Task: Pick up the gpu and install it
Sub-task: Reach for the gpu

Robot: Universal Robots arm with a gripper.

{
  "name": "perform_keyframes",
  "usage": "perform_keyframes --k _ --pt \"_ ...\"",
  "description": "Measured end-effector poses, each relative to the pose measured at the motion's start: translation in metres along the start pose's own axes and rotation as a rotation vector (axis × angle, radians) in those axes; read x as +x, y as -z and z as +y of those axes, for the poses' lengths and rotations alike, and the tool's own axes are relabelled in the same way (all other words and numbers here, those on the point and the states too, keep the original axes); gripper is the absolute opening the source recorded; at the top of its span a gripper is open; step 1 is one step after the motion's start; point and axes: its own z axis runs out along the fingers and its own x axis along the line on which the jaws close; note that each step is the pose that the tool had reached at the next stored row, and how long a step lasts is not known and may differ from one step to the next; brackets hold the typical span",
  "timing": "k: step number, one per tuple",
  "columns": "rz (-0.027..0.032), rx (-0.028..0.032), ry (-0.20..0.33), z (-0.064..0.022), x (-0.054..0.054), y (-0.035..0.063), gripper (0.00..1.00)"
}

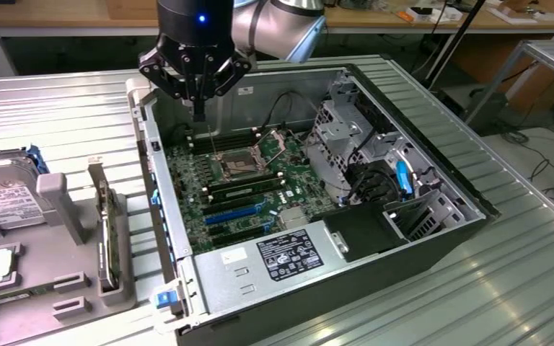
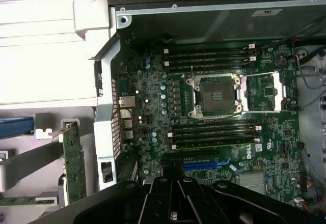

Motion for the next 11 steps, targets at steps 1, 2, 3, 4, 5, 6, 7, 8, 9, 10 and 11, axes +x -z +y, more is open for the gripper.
perform_keyframes --k 1,2,3,4,5,6,7,8,9,10,11 --pt "0.0001 0.0001 0.0 -0.0001 0.001 0.0 0.11" --pt "0.0 0.0 0.0 -0.0002 0.002 -0.0001 0.11" --pt "0.0001 0.0001 0.0 -0.0003 0.003 -0.0002 0.11" --pt "0.0001 0.0001 0.0 -0.0004 0.005 -0.0003 0.11" --pt "0.0 0.0001 0.0 -0.0005 0.006 -0.0004 0.11" --pt "0.0 0.0 0.0 -0.0007 0.008 -0.0006 0.11" --pt "0.0 0.0001 0.0 -0.0008 0.01 -0.0006 0.11" --pt "0.0001 0.0002 0.0 -0.0009 0.011 -0.0007 0.11" --pt "0.0001 0.0001 0.0 -0.001 0.012 -0.0008 0.11" --pt "0.0001 0.0 0.0 -0.0011 0.014 -0.0009 0.11" --pt "0.0001 0.0001 0.0 -0.0013 0.016 -0.001 0.11"
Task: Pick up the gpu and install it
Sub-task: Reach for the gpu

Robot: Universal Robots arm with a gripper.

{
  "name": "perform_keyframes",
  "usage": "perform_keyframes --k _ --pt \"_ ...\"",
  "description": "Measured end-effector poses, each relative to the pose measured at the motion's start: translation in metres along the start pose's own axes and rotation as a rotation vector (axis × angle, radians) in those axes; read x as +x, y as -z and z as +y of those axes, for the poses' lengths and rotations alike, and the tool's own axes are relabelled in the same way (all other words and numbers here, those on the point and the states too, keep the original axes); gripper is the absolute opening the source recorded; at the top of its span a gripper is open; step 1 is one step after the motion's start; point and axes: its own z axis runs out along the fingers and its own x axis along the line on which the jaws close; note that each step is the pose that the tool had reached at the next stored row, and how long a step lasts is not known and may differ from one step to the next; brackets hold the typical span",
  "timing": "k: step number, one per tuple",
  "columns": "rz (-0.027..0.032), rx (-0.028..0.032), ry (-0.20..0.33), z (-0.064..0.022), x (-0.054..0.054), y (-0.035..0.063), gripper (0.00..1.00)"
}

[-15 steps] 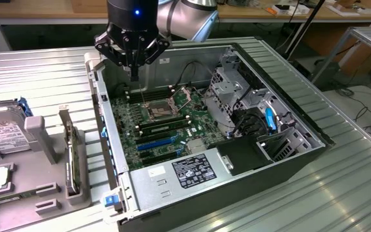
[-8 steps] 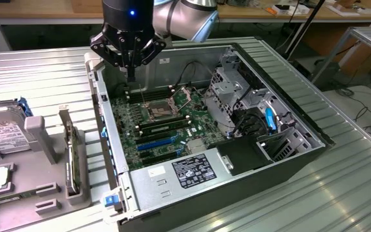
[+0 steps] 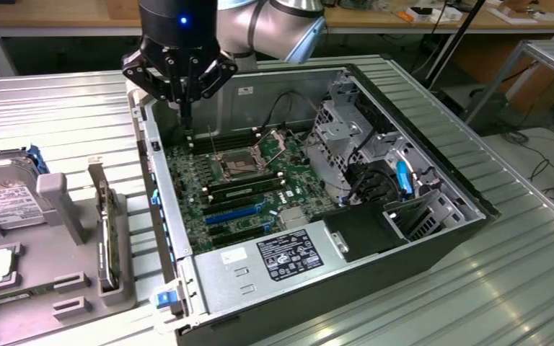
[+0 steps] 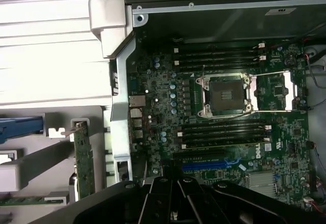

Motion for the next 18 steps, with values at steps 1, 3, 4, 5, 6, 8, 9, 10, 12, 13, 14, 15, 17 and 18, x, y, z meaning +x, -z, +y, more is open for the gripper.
perform_keyframes --k 1,3,4,5,6,8,9,10,12,13,14,15,17,18 --pt "0.0 -0.0001 0.0 -0.0002 0.002 -0.0002 0.11" --pt "0.0 0.0 0.0 -0.0004 0.005 -0.0004 0.11" --pt "0.0 0.0 0.0 -0.0005 0.006 -0.0005 0.11" --pt "-0.0001 0.0 0.0 -0.0006 0.008 -0.0006 0.11" --pt "0.0 0.0 0.0 -0.0009 0.01 -0.0007 0.11" --pt "0.0 0.0 0.0 -0.0014 0.017 -0.001 0.11" --pt "0.0 0.0 0.0 -0.0016 0.019 -0.0011 0.11" --pt "0.0 0.0 0.0 -0.0018 0.021 -0.0011 0.11" --pt "0.0 0.0 0.0 -0.0023 0.026 -0.0013 0.11" --pt "-0.0001 -0.0001 0.0 -0.0025 0.028 -0.0014 0.11" --pt "0.0 0.0 0.0 -0.0027 0.029 -0.0014 0.11" --pt "0.0 0.0 0.0 -0.0028 0.03 -0.0015 0.11" --pt "0.0 0.0 0.0 -0.0032 0.034 -0.0016 0.11" --pt "0.0 0.0 0.0 -0.0035 0.036 -0.0016 0.11"
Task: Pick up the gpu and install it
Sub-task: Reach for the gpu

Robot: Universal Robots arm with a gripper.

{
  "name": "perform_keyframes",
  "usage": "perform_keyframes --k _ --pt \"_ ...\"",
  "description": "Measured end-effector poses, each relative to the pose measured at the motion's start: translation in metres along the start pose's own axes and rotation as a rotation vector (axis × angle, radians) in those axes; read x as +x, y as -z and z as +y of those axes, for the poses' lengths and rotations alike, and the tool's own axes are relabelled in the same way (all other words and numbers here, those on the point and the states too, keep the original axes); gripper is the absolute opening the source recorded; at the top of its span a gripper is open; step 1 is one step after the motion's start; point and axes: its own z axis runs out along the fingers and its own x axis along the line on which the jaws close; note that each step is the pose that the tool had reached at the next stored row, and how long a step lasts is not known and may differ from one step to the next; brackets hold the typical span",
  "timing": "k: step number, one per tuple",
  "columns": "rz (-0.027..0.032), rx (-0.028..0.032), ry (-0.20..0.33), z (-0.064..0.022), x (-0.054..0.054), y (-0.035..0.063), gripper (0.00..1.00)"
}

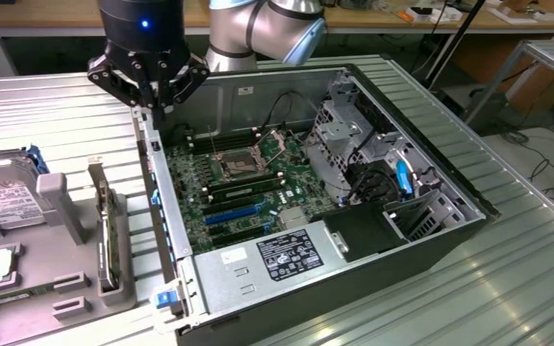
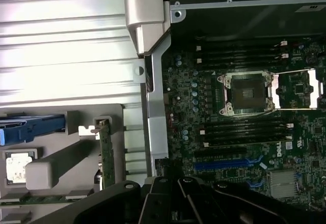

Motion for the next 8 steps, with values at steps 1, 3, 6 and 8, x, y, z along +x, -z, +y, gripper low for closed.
perform_keyframes --k 1,3,6,8 --pt "0.0 0.0 0.0 -0.0006 0.004 -0.0001 0.11" --pt "0.0 0.0 0.0 -0.0011 0.007 -0.0002 0.11" --pt "0.0 0.0 0.0 -0.002 0.014 -0.0003 0.11" --pt "0.0 0.0 0.0 -0.0029 0.023 -0.0006 0.11"
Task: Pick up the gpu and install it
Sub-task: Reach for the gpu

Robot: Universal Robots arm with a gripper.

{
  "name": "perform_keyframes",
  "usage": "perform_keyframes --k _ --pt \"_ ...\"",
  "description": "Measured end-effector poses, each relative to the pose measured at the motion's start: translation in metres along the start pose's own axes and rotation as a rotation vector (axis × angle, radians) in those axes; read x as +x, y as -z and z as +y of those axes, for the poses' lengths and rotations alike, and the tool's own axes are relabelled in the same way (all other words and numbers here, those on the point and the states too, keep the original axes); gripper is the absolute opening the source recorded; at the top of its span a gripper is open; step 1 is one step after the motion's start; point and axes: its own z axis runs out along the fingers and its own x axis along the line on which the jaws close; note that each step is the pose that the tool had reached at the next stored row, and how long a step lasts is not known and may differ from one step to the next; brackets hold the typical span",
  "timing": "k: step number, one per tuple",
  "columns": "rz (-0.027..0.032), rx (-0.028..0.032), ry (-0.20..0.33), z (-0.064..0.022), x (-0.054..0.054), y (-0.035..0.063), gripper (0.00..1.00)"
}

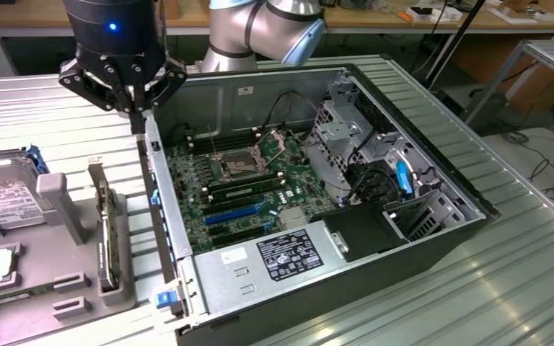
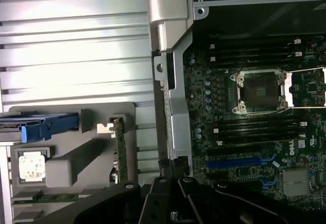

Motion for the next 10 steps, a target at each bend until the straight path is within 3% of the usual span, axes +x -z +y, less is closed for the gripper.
perform_keyframes --k 5,10 --pt "0.0 0.0 0.0 -0.0079 0.012 0.0005 0.11" --pt "0.0 0.0 0.0 -0.0229 0.025 0.0015 0.11"
